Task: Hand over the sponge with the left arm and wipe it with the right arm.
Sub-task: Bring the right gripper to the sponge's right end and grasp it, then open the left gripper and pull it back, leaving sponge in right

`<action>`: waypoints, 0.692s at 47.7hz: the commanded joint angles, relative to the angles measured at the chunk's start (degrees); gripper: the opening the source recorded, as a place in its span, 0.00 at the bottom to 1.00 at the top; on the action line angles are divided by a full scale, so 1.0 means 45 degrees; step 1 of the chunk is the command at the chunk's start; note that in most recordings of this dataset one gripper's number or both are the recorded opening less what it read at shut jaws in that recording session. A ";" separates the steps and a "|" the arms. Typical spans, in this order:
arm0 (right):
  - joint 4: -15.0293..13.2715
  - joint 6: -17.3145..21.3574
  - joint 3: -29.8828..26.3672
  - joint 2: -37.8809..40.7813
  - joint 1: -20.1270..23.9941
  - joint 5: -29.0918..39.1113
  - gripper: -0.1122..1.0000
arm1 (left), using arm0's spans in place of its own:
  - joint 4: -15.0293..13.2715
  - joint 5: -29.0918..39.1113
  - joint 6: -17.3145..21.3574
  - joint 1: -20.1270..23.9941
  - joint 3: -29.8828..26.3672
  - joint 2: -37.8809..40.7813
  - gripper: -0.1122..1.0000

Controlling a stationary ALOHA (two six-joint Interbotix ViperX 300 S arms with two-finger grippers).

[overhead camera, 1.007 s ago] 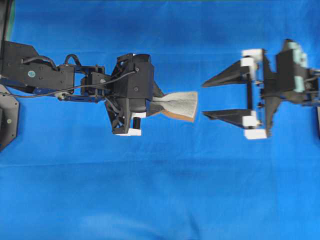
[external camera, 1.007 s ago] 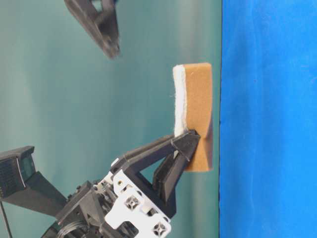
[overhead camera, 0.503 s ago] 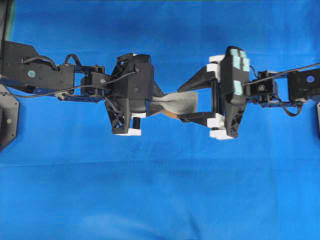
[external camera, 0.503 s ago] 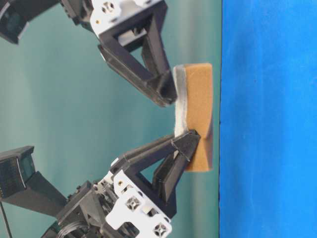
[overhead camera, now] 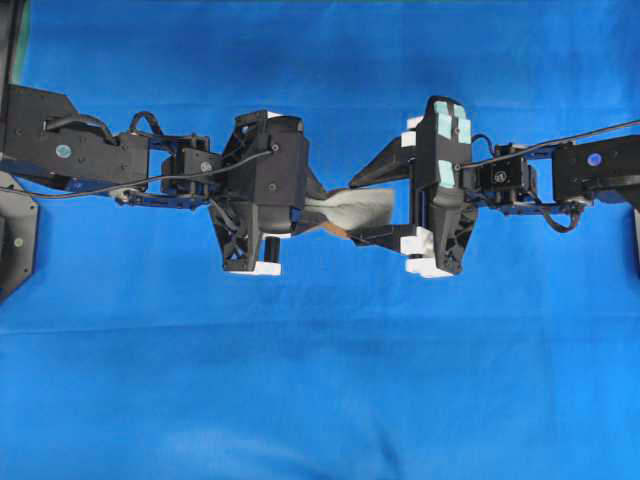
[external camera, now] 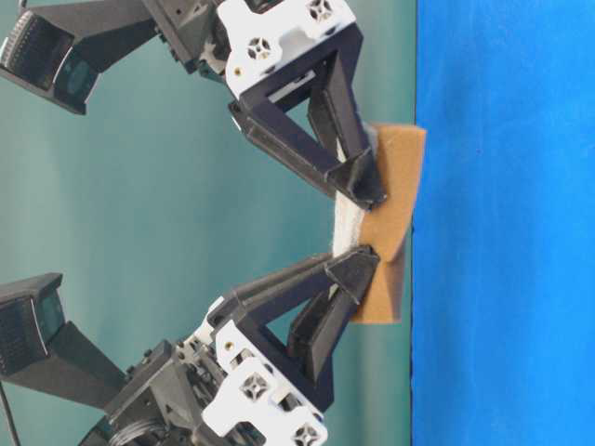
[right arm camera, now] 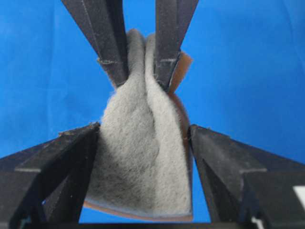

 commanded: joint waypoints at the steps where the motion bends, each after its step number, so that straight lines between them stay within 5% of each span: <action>1: 0.0039 -0.0039 -0.0313 -0.0098 -0.0059 -0.0020 0.75 | -0.0039 -0.0098 0.0059 -0.0078 -0.0215 -0.0234 0.26; 7: -0.0020 -0.0137 -0.0332 -0.0098 -0.0059 0.0059 0.70 | -0.0039 -0.0176 0.0117 -0.0098 -0.0254 -0.0215 0.26; 17: -0.0137 -0.0215 -0.0352 -0.0117 -0.0059 0.0234 0.32 | -0.0039 -0.0430 0.0176 -0.0098 -0.0254 -0.0215 0.25; 28: -0.0156 -0.0215 -0.0371 -0.0137 -0.0059 0.0332 0.32 | -0.0020 -0.0566 0.0313 -0.0098 -0.0234 -0.0234 0.24; 33: -0.0156 -0.0215 -0.0313 -0.0234 -0.0059 0.0449 0.32 | -0.0039 -0.0605 0.0078 -0.0098 -0.0117 -0.0371 0.45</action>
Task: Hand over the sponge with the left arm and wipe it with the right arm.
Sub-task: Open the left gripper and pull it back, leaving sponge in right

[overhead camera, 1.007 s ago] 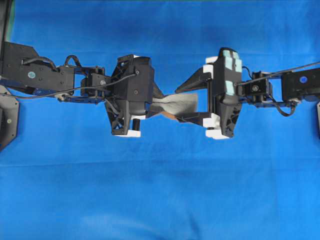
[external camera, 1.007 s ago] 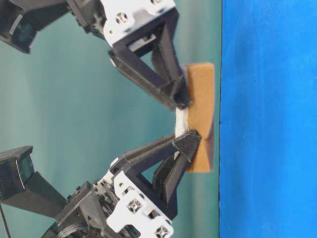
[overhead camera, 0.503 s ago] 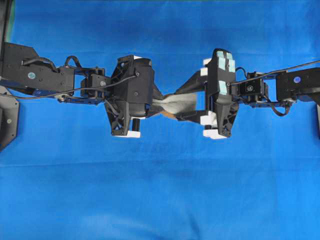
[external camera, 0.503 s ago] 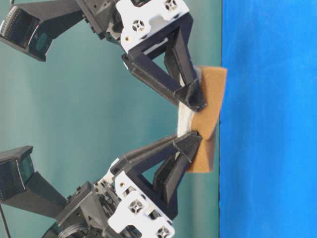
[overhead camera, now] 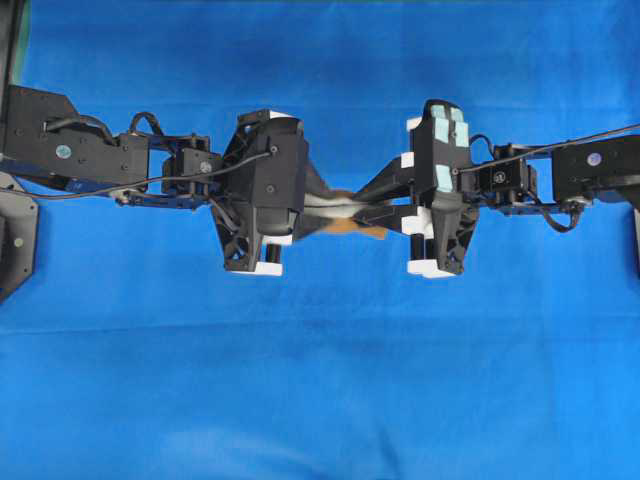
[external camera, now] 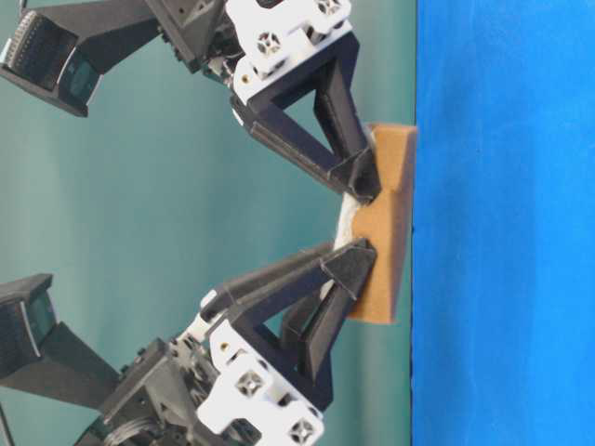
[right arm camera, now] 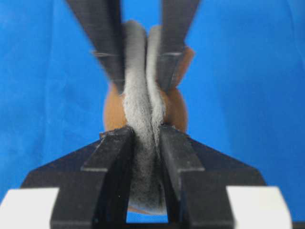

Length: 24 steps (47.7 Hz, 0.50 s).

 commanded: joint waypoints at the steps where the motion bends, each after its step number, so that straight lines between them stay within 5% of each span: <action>1: -0.0020 -0.0020 -0.0273 -0.0293 -0.0039 0.0078 0.32 | -0.0020 -0.0195 -0.0176 -0.0059 -0.0098 -0.0430 0.51; 9: -0.0020 -0.0020 -0.0020 -0.0762 -0.0039 0.0117 0.32 | -0.0020 -0.0254 -0.0215 -0.0098 0.0527 -0.1191 0.90; 24: -0.0020 -0.0020 0.0410 -0.1309 -0.0039 0.0137 0.32 | -0.0020 -0.0664 -0.0566 -0.0508 0.2598 -0.3691 0.90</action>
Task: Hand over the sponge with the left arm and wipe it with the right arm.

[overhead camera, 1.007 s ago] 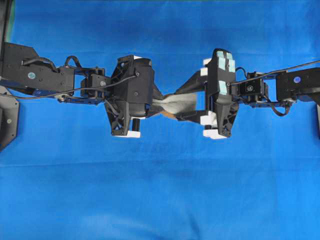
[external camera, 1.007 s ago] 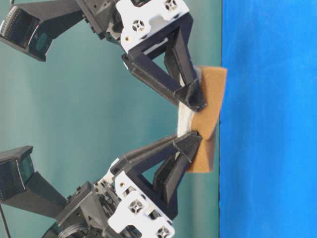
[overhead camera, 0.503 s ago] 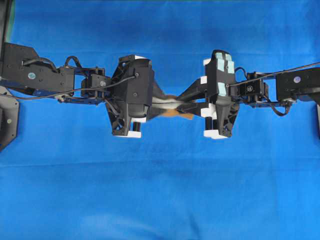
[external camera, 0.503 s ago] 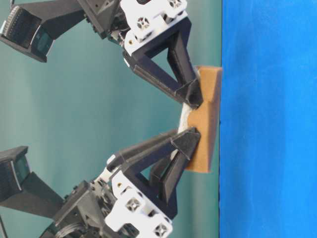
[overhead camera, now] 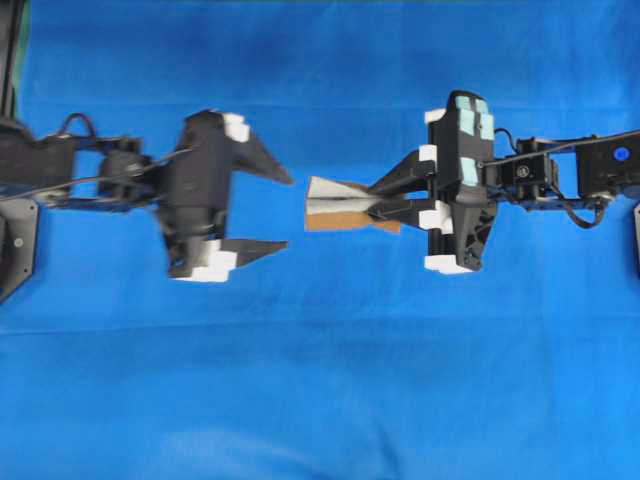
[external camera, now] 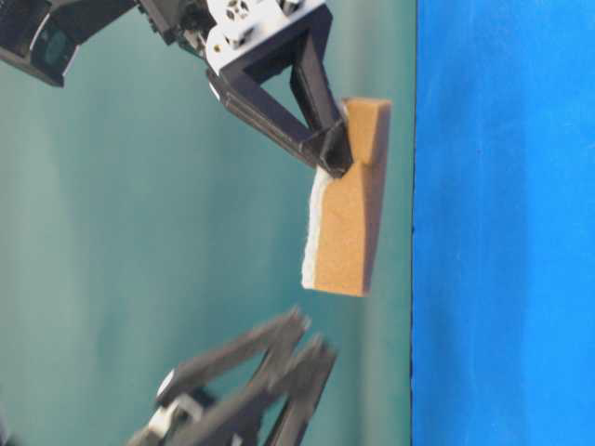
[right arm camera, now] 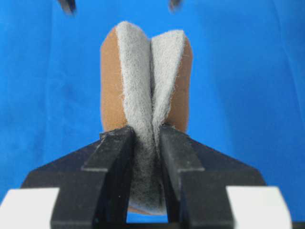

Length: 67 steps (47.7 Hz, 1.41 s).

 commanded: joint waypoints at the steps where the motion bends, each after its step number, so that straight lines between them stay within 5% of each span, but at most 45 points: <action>1: -0.0020 -0.0020 -0.0098 -0.0293 0.0000 -0.0059 0.32 | -0.0020 -0.0371 -0.0039 -0.0137 0.0391 -0.0801 0.90; 22: -0.0020 -0.0039 -0.0059 0.0020 0.0000 -0.0098 0.32 | -0.0020 -0.0645 -0.0039 -0.0156 0.1055 -0.1621 0.90; 45: 0.0020 0.0117 0.0078 0.3887 0.0078 -0.1504 0.32 | -0.0020 -0.0684 -0.0020 -0.0137 0.1094 -0.1641 0.90; 55: 0.0020 0.0098 0.0059 0.4199 0.0000 -0.1465 0.32 | -0.0020 -0.0684 0.0078 -0.0098 0.1113 -0.1641 0.90; 67: -0.0234 -0.0332 0.0078 0.4121 -0.1426 -0.1465 0.32 | 0.0000 -0.0684 0.0176 0.0020 0.1094 -0.1641 0.90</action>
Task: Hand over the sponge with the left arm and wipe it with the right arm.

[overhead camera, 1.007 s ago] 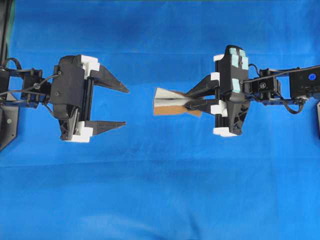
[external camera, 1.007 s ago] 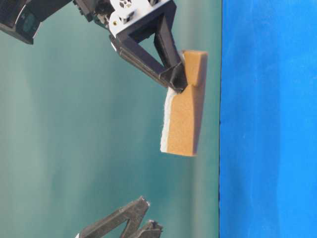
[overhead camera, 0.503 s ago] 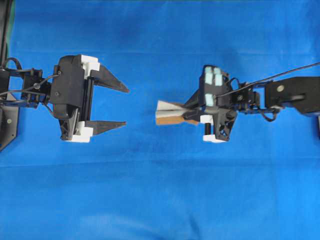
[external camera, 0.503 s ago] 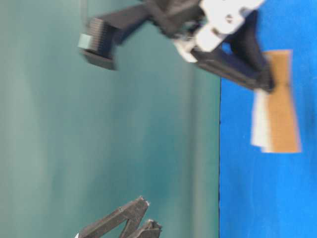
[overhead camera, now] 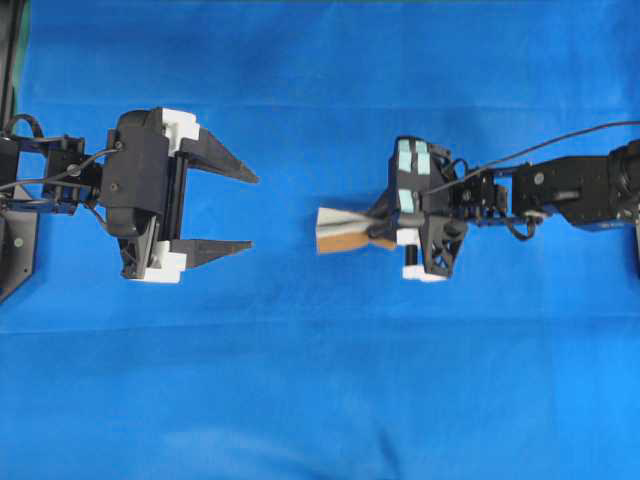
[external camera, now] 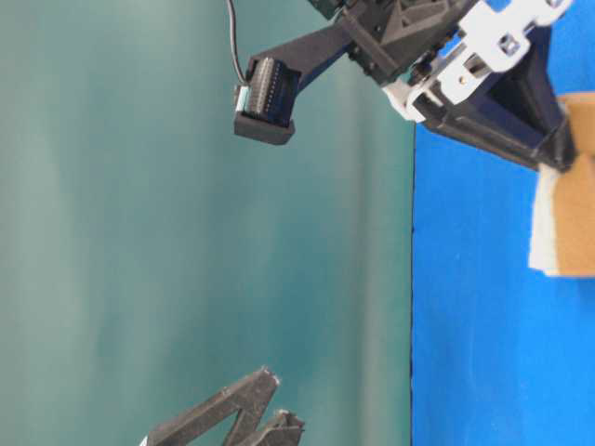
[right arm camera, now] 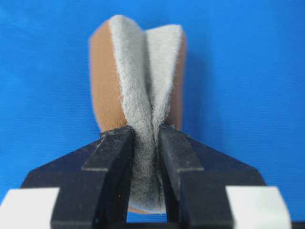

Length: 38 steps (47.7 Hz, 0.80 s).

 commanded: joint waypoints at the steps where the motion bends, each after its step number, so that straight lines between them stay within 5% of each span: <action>1: -0.0234 -0.0176 -0.0098 -0.0195 -0.0977 -0.0059 0.32 | -0.0020 -0.0117 0.0000 0.0039 -0.0137 -0.0156 0.90; 19: -0.1172 -0.0820 -0.0332 -0.0273 -0.3535 -0.0117 0.32 | -0.0020 -0.0117 0.0000 0.0059 -0.0137 -0.0137 0.90; 38: -0.1250 -0.0547 -0.0195 -0.0254 -0.2715 -0.0039 0.32 | -0.0020 -0.0117 0.0020 0.0078 -0.0117 -0.0137 0.90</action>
